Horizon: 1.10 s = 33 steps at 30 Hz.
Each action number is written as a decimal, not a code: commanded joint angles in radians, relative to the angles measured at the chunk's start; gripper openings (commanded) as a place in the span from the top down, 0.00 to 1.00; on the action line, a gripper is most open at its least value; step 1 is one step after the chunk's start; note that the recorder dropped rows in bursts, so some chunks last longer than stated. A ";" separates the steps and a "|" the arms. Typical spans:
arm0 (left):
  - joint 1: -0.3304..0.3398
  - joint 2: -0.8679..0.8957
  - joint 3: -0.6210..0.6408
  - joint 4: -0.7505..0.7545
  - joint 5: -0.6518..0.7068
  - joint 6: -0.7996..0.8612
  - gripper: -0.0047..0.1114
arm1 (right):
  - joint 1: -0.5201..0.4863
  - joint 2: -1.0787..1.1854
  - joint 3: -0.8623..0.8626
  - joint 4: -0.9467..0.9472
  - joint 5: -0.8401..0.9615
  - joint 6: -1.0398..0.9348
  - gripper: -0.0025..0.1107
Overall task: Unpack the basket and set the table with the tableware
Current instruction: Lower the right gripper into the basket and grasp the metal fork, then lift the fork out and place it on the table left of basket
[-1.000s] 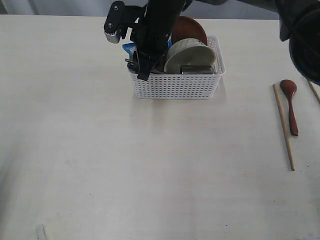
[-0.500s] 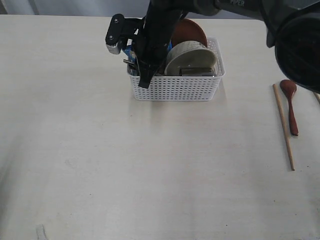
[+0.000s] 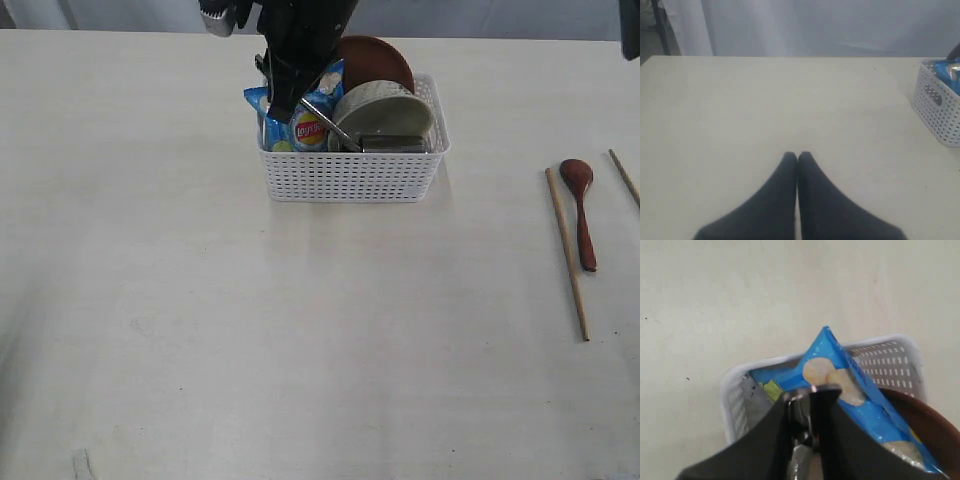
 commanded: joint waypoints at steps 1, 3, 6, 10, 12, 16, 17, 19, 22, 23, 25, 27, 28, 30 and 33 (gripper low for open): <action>0.003 -0.004 0.002 0.008 -0.010 0.004 0.96 | -0.002 -0.050 0.001 -0.019 -0.014 0.016 0.98; 0.003 -0.004 0.002 0.008 -0.010 0.004 0.96 | -0.002 -0.062 0.001 -0.036 -0.016 0.032 0.98; 0.003 -0.004 0.002 0.008 -0.010 0.004 0.96 | -0.002 -0.084 0.001 -0.062 -0.021 0.059 0.98; 0.003 -0.004 0.002 0.008 -0.010 0.004 0.96 | -0.002 -0.112 0.001 -0.071 -0.021 0.068 0.98; 0.003 -0.004 0.002 0.008 -0.010 0.004 0.96 | -0.002 -0.129 0.001 -0.071 -0.021 0.071 0.98; 0.003 -0.004 0.002 0.008 -0.010 0.004 0.96 | -0.002 -0.157 0.001 -0.071 -0.021 0.083 0.98; 0.003 -0.004 0.002 0.008 -0.010 0.004 0.96 | -0.002 -0.165 0.001 -0.071 -0.021 0.088 0.98; 0.003 -0.004 0.002 0.008 -0.010 0.004 0.96 | -0.002 -0.181 0.001 -0.071 -0.021 0.089 0.98; 0.003 -0.004 0.002 0.008 -0.010 0.004 0.96 | -0.002 -0.198 0.001 -0.072 -0.021 0.096 0.98; 0.003 -0.004 0.002 0.008 -0.010 0.004 0.96 | -0.002 -0.202 0.001 -0.072 -0.021 0.100 0.98; 0.003 -0.004 0.002 0.008 -0.010 0.004 0.96 | -0.002 -0.213 0.001 -0.072 -0.021 0.105 0.98; 0.003 -0.004 0.002 0.008 -0.010 0.004 0.96 | -0.002 -0.226 0.001 -0.053 -0.017 0.107 0.98; 0.003 -0.004 0.002 0.008 -0.010 0.004 0.96 | -0.002 -0.230 0.001 -0.039 -0.015 0.107 0.98; 0.003 -0.004 0.002 0.008 -0.010 0.004 0.96 | -0.002 -0.248 0.001 0.008 -0.007 0.103 0.98; 0.003 -0.004 0.002 0.008 -0.010 0.004 0.96 | -0.002 -0.268 0.001 0.088 0.001 0.090 0.98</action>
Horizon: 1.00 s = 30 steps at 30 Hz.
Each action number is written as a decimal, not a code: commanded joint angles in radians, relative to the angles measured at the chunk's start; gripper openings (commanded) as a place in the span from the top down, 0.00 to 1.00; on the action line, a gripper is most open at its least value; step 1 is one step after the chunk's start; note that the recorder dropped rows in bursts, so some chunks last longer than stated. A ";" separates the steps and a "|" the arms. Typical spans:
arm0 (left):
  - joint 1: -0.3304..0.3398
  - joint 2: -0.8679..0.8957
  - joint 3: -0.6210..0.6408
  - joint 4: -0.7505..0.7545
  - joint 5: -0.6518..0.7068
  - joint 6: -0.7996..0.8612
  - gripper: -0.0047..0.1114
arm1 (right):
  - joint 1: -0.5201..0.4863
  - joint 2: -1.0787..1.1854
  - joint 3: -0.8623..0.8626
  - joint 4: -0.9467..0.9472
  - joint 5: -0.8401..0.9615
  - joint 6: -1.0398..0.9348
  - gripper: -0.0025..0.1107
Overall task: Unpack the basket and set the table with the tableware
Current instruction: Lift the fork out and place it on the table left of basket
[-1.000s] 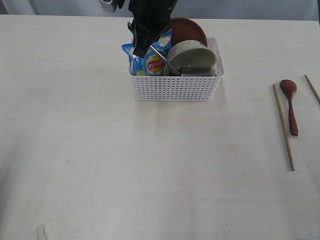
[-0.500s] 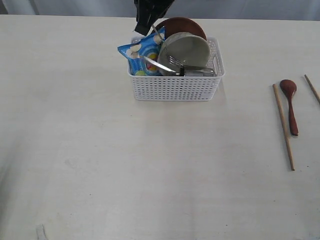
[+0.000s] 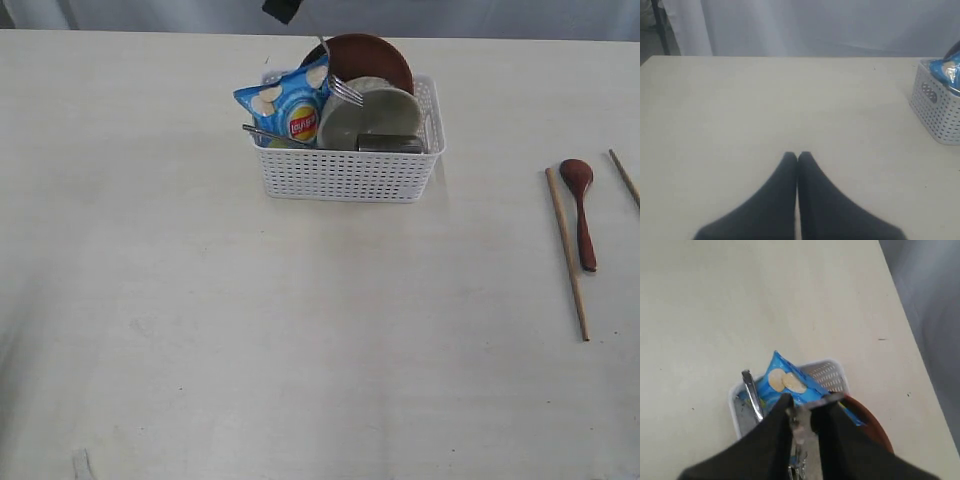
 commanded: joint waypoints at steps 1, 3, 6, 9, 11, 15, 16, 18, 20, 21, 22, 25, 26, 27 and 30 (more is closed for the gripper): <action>0.003 -0.004 0.002 0.008 -0.010 0.004 0.96 | -0.002 -0.039 0.001 0.128 0.002 -0.014 0.98; 0.003 -0.004 0.002 0.008 -0.010 0.004 0.96 | -0.002 -0.041 0.001 0.179 0.002 -0.019 0.98; 0.003 -0.004 0.002 0.008 -0.010 0.004 0.96 | 0.020 -0.039 0.004 0.185 0.013 -0.015 0.98; 0.003 -0.004 0.002 0.008 -0.010 0.004 0.96 | 0.100 -0.039 0.004 0.185 0.023 0.049 0.98; 0.003 -0.004 0.002 0.008 -0.010 0.004 0.96 | 0.148 -0.035 0.004 0.187 0.056 0.082 0.98; 0.003 -0.004 0.002 0.008 -0.010 0.004 0.96 | 0.276 0.005 0.005 0.204 0.219 -0.242 0.98; 0.003 -0.004 0.002 0.008 -0.010 0.004 0.96 | 0.315 0.019 0.011 0.204 0.219 -0.311 0.98; 0.003 -0.004 0.002 0.008 -0.010 0.004 0.96 | 0.381 0.046 0.042 0.200 0.219 -0.437 0.98; 0.003 -0.004 0.002 0.008 -0.010 0.004 0.96 | 0.429 0.085 0.074 0.130 0.219 -0.566 0.98; 0.003 -0.004 0.002 0.008 -0.010 0.004 0.96 | 0.446 0.098 0.088 0.076 0.219 -0.599 0.98; 0.003 -0.004 0.002 0.008 -0.010 0.004 0.96 | 0.465 0.119 0.102 -0.004 0.200 -0.612 0.98; 0.003 -0.004 0.002 0.008 -0.010 0.004 0.96 | 0.481 0.138 0.121 -0.046 0.119 -0.692 0.98; 0.003 -0.004 0.002 0.008 -0.010 0.004 0.96 | 0.486 0.147 0.123 -0.048 0.100 -0.744 0.98; 0.003 -0.004 0.002 0.008 -0.010 0.004 0.96 | 0.486 0.153 0.123 -0.049 0.086 -0.796 0.98; 0.003 -0.004 0.002 0.008 -0.010 0.004 0.96 | 0.488 0.176 0.133 -0.049 0.026 -0.869 0.98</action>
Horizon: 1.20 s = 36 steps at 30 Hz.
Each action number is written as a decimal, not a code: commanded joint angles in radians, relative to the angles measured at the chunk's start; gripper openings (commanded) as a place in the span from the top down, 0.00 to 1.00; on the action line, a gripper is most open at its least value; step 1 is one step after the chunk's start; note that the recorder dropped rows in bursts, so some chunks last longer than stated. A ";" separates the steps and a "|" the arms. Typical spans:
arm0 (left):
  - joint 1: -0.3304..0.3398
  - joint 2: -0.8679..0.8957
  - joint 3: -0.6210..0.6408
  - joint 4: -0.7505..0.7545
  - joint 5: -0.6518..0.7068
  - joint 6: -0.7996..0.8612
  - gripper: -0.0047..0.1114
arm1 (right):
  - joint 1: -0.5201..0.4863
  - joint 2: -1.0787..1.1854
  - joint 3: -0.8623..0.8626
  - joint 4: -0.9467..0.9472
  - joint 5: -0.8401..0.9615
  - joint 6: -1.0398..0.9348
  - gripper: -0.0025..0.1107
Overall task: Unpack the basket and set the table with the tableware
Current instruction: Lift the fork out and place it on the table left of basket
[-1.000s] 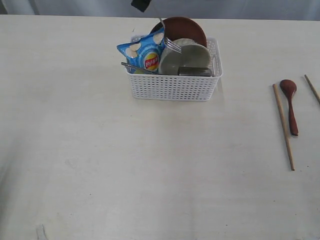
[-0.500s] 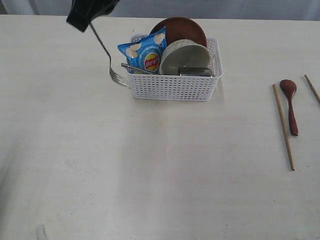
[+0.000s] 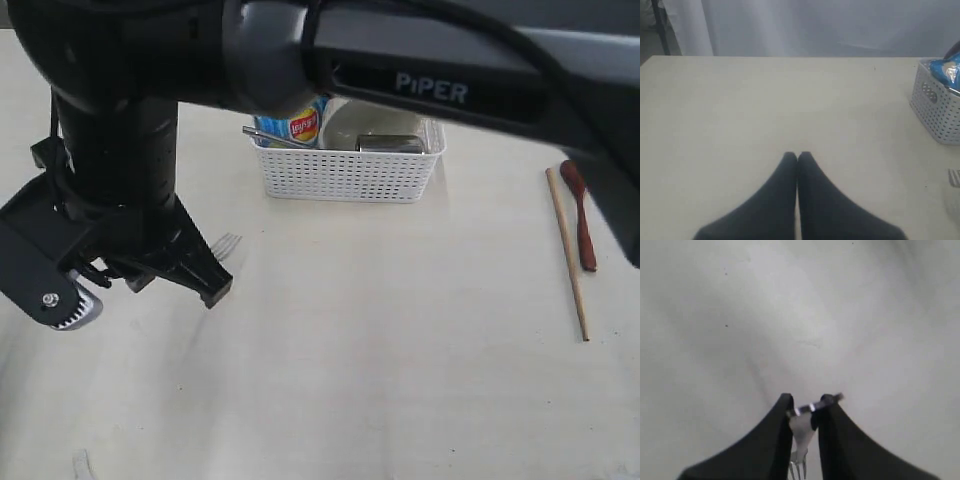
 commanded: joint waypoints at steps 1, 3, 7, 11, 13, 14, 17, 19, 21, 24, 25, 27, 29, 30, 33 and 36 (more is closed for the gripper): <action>0.003 -0.004 0.002 0.008 -0.010 0.004 0.96 | 0.005 0.026 0.019 -0.012 -0.102 -0.124 0.98; 0.003 -0.004 0.002 0.008 -0.010 0.004 0.96 | 0.005 0.048 0.042 -0.026 -0.168 -0.146 0.98; 0.003 -0.004 0.002 0.008 -0.010 0.004 0.96 | 0.003 0.083 0.081 -0.064 -0.251 -0.171 0.98; 0.003 -0.004 0.002 0.008 -0.010 0.004 0.96 | -0.015 0.113 0.093 -0.089 -0.269 -0.170 0.98; 0.003 -0.004 0.002 0.008 -0.010 0.004 0.96 | -0.024 0.122 0.093 -0.078 -0.268 -0.170 0.98; 0.003 -0.004 0.002 0.008 -0.010 0.004 0.96 | -0.024 0.124 0.093 -0.078 -0.268 -0.170 0.98; 0.003 -0.004 0.002 0.008 -0.010 0.004 0.96 | -0.025 0.125 0.093 -0.071 -0.244 -0.170 0.98; 0.003 -0.004 0.002 0.008 -0.010 0.004 0.96 | -0.025 0.125 0.096 -0.067 -0.222 -0.170 0.98; 0.003 -0.004 0.002 0.008 -0.010 0.004 0.96 | -0.023 0.125 0.118 -0.054 -0.222 -0.173 0.98; 0.003 -0.004 0.002 0.008 -0.010 0.004 0.96 | -0.017 0.125 0.167 -0.016 -0.247 -0.226 0.98; 0.003 -0.004 0.002 0.008 -0.010 0.004 0.96 | -0.012 0.125 0.184 -0.006 -0.260 -0.244 0.98; 0.003 -0.004 0.002 0.008 -0.010 0.004 0.96 | -0.008 0.125 0.208 -0.008 -0.288 -0.244 0.98; 0.003 -0.004 0.002 0.008 -0.010 0.004 0.96 | -0.008 0.125 0.221 -0.012 -0.313 -0.242 0.98; 0.003 -0.004 0.002 0.008 -0.010 0.004 0.96 | -0.008 0.125 0.222 -0.018 -0.313 -0.236 0.97; 0.003 -0.004 0.002 0.008 -0.010 0.004 0.96 | -0.009 0.125 0.222 -0.022 -0.317 -0.219 0.86; 0.003 -0.004 0.002 0.008 -0.010 0.004 0.96 | -0.009 0.125 0.222 -0.022 -0.317 -0.219 0.67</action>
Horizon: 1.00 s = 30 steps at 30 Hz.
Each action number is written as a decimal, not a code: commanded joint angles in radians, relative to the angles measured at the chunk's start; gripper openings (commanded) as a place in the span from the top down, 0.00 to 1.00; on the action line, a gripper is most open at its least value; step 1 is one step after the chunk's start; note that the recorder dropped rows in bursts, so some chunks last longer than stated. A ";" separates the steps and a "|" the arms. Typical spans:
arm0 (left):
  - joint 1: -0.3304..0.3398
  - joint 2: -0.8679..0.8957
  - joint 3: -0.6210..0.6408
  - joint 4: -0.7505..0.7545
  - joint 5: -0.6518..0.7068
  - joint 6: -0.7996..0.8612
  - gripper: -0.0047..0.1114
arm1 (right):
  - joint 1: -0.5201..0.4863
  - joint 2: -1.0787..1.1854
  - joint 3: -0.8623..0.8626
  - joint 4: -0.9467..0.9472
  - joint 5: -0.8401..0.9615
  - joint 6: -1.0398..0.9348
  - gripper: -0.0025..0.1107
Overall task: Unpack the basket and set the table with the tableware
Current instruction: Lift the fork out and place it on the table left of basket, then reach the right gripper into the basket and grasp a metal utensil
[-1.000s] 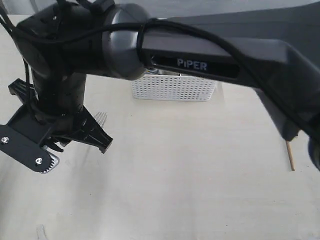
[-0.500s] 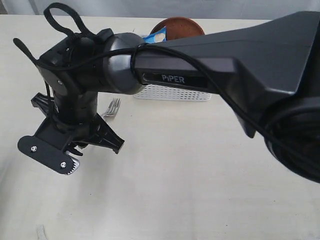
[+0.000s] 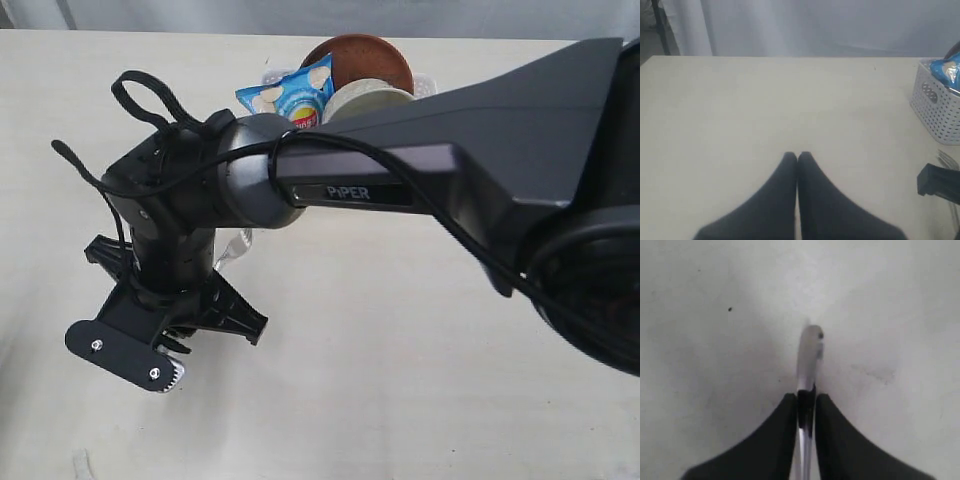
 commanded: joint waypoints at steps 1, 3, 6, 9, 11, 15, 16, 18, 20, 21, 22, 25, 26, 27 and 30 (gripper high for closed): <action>0.003 -0.004 0.002 0.008 -0.010 0.004 0.96 | -0.002 -0.002 0.003 0.000 -0.004 0.006 0.59; 0.003 -0.004 0.002 0.008 -0.010 0.004 0.96 | -0.002 -0.002 0.003 0.000 -0.004 0.019 0.54; 0.003 -0.004 0.002 0.008 -0.010 0.004 0.96 | -0.002 -0.022 0.001 0.000 -0.004 0.071 0.53; 0.003 -0.004 0.002 0.008 -0.010 0.004 0.96 | -0.002 -0.070 0.001 -0.066 -0.004 0.207 0.53; 0.003 -0.004 0.002 0.008 -0.010 0.004 0.96 | -0.002 -0.110 0.001 -0.144 -0.004 0.329 0.53; 0.003 -0.004 0.002 0.008 -0.010 0.004 0.96 | -0.002 -0.214 0.001 -0.330 -0.004 0.616 0.53; 0.003 -0.004 0.002 0.008 -0.010 0.004 0.96 | -0.002 -0.239 0.001 -0.390 -0.007 0.707 0.54; 0.003 -0.004 0.002 0.008 -0.010 0.004 0.96 | -0.005 -0.277 0.001 -0.523 -0.029 0.908 0.61; 0.003 -0.004 0.002 0.008 -0.010 0.004 0.96 | -0.024 -0.306 0.001 -0.631 -0.045 1.066 0.70; 0.003 -0.004 0.002 0.008 -0.010 0.004 0.96 | -0.039 -0.317 0.001 -0.662 -0.054 1.143 0.75; 0.003 -0.004 0.002 0.008 -0.010 0.004 0.96 | -0.066 -0.323 0.001 -0.668 -0.058 1.207 0.80; 0.003 -0.004 0.002 0.008 -0.010 0.004 0.96 | -0.144 -0.323 0.001 -0.661 -0.052 1.355 0.87; 0.003 -0.004 0.002 0.008 -0.010 0.004 0.96 | -0.177 -0.319 0.001 -0.645 -0.052 1.396 0.88; 0.003 -0.004 0.002 0.008 -0.010 0.004 0.96 | -0.203 -0.315 0.001 -0.630 -0.052 1.428 0.88; 0.003 -0.004 0.002 0.008 -0.010 0.004 0.96 | -0.295 -0.305 0.001 -0.540 -0.052 1.456 0.97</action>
